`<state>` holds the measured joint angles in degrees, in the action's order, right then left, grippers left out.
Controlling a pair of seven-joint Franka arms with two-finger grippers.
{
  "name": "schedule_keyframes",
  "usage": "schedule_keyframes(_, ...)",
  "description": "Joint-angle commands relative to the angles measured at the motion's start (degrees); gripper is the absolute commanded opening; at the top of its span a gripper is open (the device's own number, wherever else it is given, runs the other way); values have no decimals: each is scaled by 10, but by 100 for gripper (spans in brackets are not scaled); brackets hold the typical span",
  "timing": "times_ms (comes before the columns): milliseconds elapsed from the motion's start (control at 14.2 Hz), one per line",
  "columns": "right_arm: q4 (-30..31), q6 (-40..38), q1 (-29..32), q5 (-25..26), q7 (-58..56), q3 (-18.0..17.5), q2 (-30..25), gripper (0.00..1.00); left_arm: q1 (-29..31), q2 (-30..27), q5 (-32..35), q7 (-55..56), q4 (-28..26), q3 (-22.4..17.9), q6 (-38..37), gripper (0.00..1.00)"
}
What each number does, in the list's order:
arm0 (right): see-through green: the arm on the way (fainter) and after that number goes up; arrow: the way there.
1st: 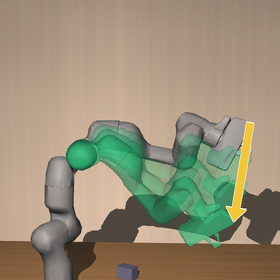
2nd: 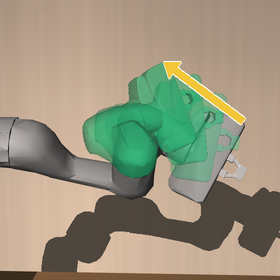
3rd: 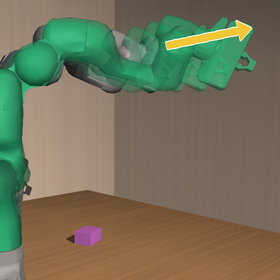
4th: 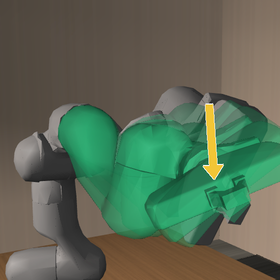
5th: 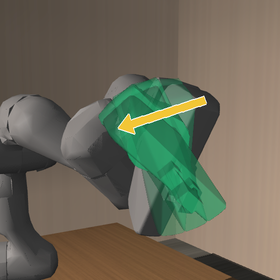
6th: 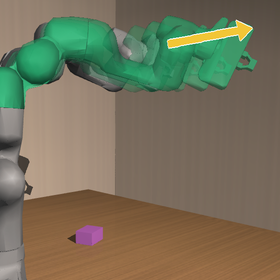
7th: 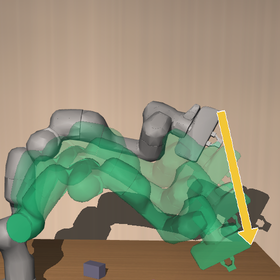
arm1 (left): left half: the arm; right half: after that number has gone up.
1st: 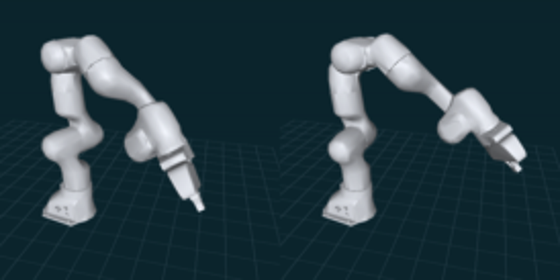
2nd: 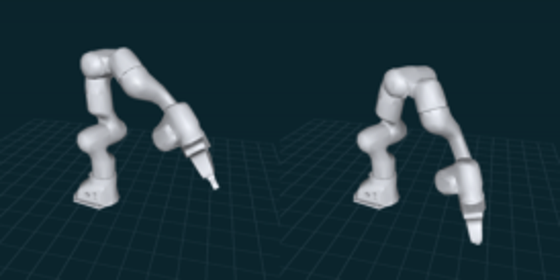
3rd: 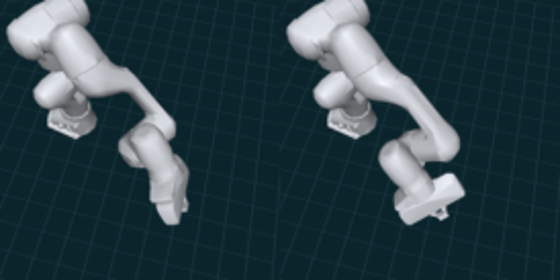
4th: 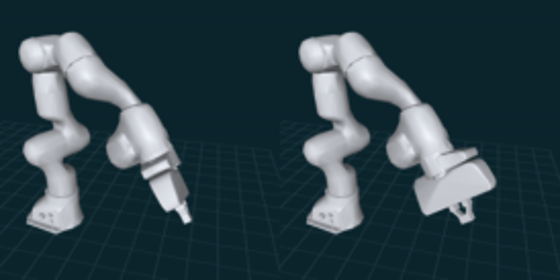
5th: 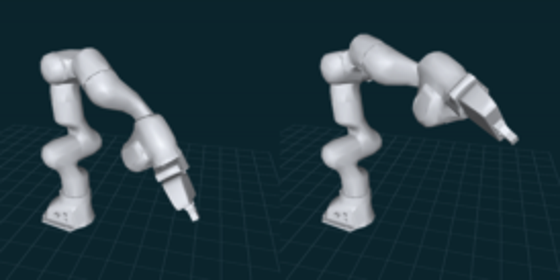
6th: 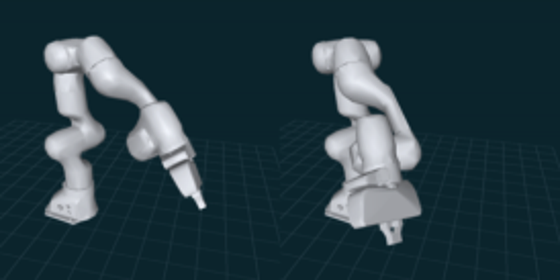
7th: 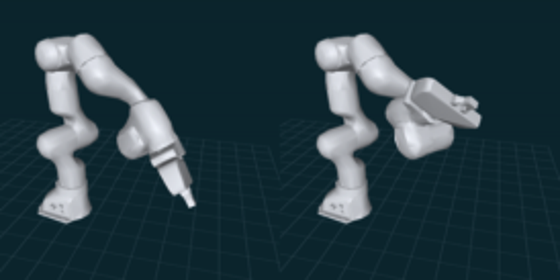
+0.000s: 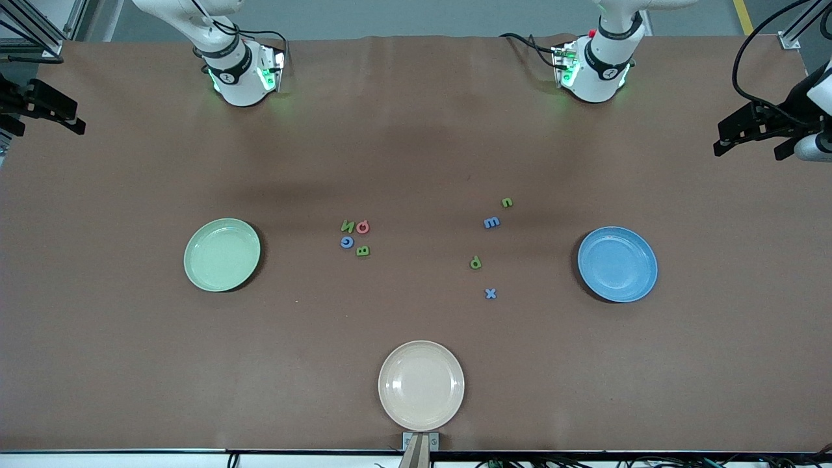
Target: Sort upper and lower case letters into plates
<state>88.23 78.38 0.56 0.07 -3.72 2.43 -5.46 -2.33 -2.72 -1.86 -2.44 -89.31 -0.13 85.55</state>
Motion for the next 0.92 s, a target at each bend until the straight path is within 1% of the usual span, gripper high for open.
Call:
schedule_keyframes(0,0,-7,1,-2,10,-1,-8,100,2,6,-13,4,4,3,1,100)
schedule_keyframes(212,-2,-7,3,-8,10,2,-7,100,-8,25,-21,16,2,7,1,100)
schedule_keyframes(353,-2,-6,4,-9,12,2,-7,100,-9,49,-21,44,-1,33,2,100)
schedule_keyframes(424,-2,-6,4,-19,22,2,-7,100,-10,66,-20,71,-1,47,4,100)
schedule_keyframes(565,-2,-6,4,-28,55,2,-7,100,-11,98,-15,117,-4,78,29,100)
schedule_keyframes(636,-2,-7,4,-27,51,2,-7,100,-12,112,-12,140,-7,89,42,100)
schedule_keyframes(706,-3,-6,4,-27,49,2,-7,100,-14,127,-12,160,-12,98,57,100)
schedule_keyframes(847,-3,-6,3,-24,47,1,-7,100,-40,160,-8,210,-23,103,102,100)
